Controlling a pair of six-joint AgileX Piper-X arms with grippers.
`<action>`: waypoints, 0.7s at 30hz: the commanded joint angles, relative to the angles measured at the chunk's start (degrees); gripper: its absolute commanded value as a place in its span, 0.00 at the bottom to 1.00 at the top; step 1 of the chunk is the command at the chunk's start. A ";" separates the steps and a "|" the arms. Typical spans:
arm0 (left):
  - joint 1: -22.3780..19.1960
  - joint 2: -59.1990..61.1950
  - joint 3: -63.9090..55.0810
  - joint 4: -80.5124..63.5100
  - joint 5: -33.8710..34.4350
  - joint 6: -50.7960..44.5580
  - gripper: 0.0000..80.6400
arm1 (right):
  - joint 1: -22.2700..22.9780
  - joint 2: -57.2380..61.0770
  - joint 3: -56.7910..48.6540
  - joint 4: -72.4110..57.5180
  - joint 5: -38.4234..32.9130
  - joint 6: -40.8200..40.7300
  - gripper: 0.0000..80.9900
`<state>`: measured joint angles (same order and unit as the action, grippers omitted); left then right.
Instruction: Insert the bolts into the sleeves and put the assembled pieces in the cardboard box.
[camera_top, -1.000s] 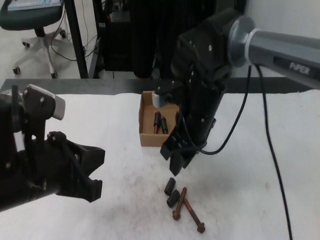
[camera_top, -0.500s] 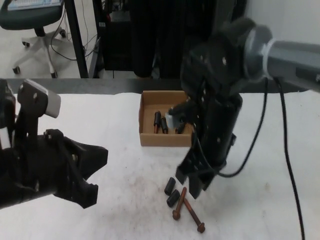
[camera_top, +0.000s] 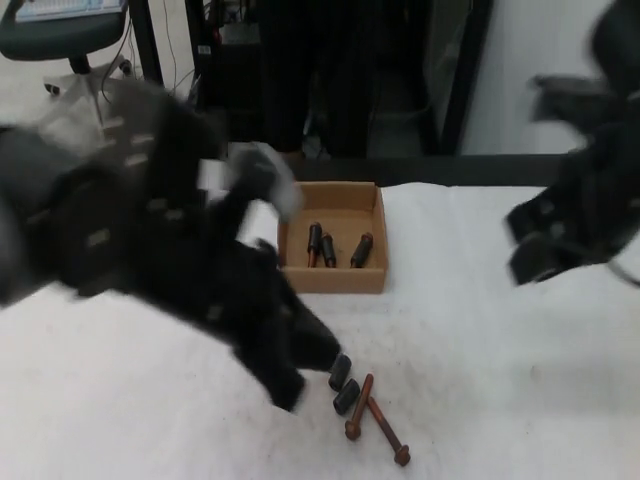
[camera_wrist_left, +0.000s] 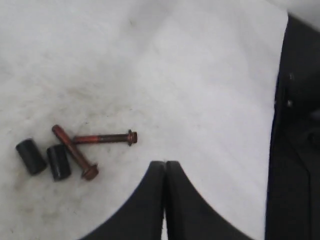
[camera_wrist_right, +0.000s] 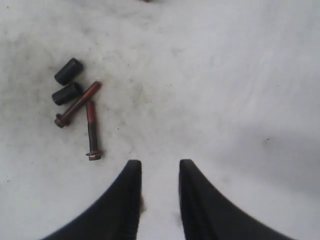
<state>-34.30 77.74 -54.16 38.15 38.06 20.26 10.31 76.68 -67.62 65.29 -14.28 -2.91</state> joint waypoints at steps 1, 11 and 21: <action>-4.67 6.73 -6.70 7.32 -6.80 9.85 0.00 | -5.17 -4.66 1.16 0.13 -2.56 -1.22 0.31; -15.36 23.34 -20.15 9.68 -29.66 29.58 0.00 | -10.87 -13.53 8.13 -1.03 -3.26 -1.63 0.31; -19.08 25.69 -20.88 8.26 -29.36 39.38 0.13 | -10.89 -19.96 17.86 -2.63 -7.41 -1.82 0.31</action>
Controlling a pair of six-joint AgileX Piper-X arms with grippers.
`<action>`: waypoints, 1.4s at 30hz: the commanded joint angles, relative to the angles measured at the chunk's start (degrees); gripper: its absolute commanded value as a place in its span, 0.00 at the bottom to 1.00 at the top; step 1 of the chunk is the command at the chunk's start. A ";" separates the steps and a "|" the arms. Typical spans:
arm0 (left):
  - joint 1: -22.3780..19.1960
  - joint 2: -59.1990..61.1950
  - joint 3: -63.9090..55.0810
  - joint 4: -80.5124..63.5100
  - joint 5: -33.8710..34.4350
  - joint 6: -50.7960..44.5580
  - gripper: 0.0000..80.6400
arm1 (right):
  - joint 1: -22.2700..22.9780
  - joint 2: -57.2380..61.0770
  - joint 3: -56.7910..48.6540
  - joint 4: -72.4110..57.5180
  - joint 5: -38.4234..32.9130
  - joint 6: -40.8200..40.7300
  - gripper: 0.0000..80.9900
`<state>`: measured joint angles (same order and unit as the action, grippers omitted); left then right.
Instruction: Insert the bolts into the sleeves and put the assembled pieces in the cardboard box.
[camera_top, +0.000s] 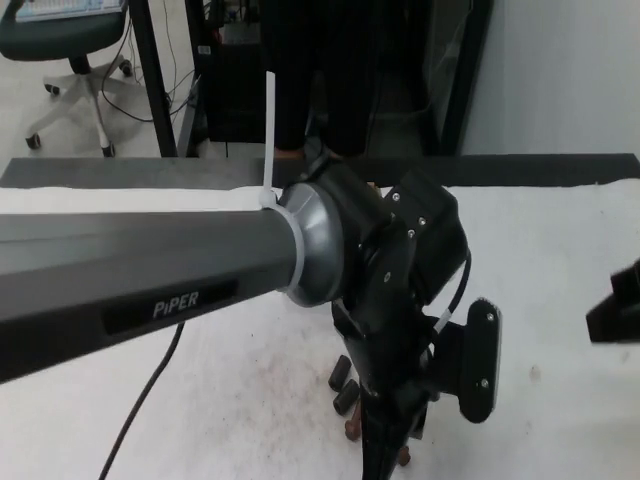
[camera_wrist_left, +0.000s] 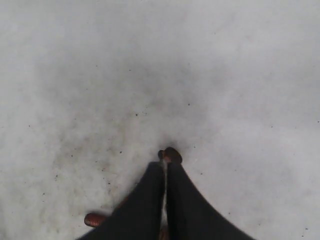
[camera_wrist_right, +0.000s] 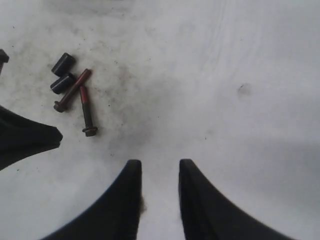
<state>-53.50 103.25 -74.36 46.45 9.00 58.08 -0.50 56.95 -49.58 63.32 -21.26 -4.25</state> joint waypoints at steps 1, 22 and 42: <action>0.33 0.18 -0.68 0.24 0.14 1.70 0.20 | -0.08 -0.90 0.44 -0.65 -0.72 -0.48 0.31; 3.04 10.13 -1.24 -0.22 -5.51 9.65 0.56 | 0.56 -6.43 3.60 -0.89 -6.08 0.78 0.31; 3.61 12.24 -5.19 -4.01 -1.60 7.89 0.55 | 2.69 -6.53 4.10 -0.89 -6.08 0.59 0.31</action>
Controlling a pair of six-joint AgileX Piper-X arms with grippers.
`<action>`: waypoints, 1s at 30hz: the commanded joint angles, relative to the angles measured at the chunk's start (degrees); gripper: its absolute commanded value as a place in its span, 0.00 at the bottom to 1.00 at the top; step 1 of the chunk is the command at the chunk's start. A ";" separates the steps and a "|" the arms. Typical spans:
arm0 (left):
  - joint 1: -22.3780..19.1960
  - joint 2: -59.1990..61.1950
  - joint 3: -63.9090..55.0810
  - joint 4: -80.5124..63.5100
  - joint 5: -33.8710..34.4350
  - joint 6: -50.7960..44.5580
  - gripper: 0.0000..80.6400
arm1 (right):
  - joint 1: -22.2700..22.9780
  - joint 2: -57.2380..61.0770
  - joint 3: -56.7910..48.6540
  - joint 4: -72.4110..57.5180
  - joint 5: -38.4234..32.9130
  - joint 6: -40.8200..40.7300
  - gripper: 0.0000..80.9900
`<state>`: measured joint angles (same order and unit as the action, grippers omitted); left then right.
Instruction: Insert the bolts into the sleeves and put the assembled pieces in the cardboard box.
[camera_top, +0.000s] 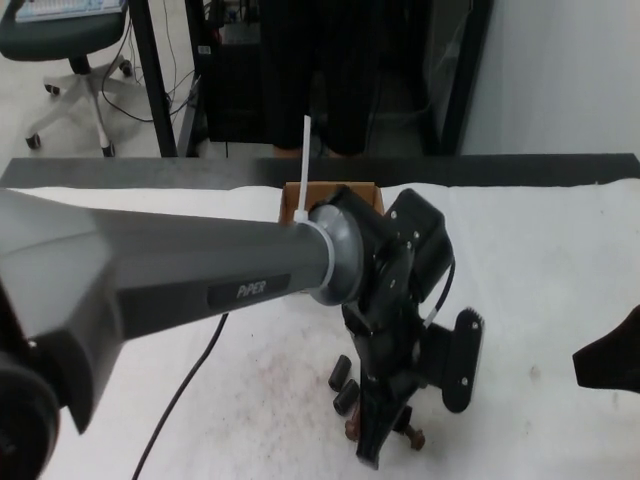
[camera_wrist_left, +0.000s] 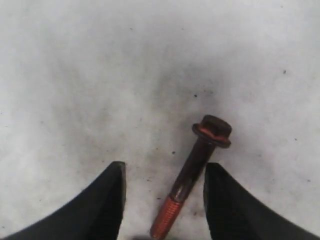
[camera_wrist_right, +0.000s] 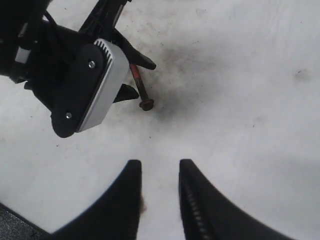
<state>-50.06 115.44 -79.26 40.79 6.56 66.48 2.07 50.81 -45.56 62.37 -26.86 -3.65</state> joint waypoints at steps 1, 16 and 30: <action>0.17 0.14 -0.29 2.31 0.84 -0.51 0.53 | 0.13 -0.39 0.08 0.06 -0.49 -0.01 0.31; -0.96 0.24 -0.29 3.31 6.61 -0.51 0.50 | 0.13 -0.39 0.08 0.06 -0.49 -0.24 0.31; 0.00 1.52 -0.29 3.58 -1.85 0.70 0.37 | 0.13 -0.39 0.08 0.84 -0.49 -1.55 0.31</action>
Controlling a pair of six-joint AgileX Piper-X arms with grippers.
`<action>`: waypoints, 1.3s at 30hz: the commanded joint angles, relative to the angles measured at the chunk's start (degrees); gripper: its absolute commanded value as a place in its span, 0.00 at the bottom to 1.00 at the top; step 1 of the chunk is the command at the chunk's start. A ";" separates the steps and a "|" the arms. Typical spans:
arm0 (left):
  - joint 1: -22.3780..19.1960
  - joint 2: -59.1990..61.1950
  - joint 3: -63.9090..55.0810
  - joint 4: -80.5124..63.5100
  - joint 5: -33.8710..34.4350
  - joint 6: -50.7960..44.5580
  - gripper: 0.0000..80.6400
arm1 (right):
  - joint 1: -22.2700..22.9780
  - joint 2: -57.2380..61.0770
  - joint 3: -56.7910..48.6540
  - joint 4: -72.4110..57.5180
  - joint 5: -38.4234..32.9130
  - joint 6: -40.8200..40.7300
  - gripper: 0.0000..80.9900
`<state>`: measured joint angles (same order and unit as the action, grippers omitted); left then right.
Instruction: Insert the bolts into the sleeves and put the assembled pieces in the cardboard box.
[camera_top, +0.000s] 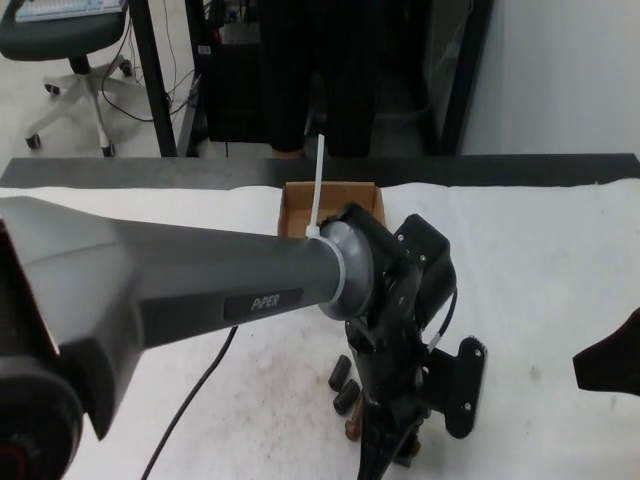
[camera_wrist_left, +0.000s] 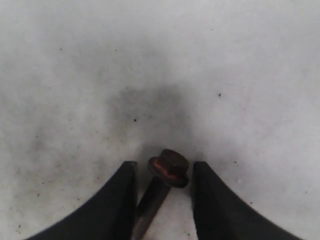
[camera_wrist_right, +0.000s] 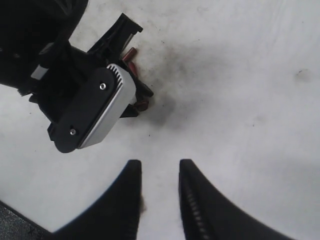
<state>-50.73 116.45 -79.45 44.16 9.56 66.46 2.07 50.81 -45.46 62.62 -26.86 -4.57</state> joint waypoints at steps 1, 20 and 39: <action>1.13 0.52 -0.10 0.20 -4.84 0.70 0.36 | 0.13 -0.39 -0.02 0.59 -0.49 -0.63 0.31; 2.50 -1.26 -0.10 2.05 -4.73 -0.12 0.36 | 0.13 -0.39 -0.02 0.59 -0.49 -0.63 0.31; 2.74 -1.65 -0.10 0.96 -1.72 -0.93 0.36 | 0.13 -0.39 -0.02 0.59 -0.49 -0.63 0.31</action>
<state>-48.03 115.98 -79.59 45.53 7.06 65.61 2.07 50.81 -45.46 62.62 -26.86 -4.66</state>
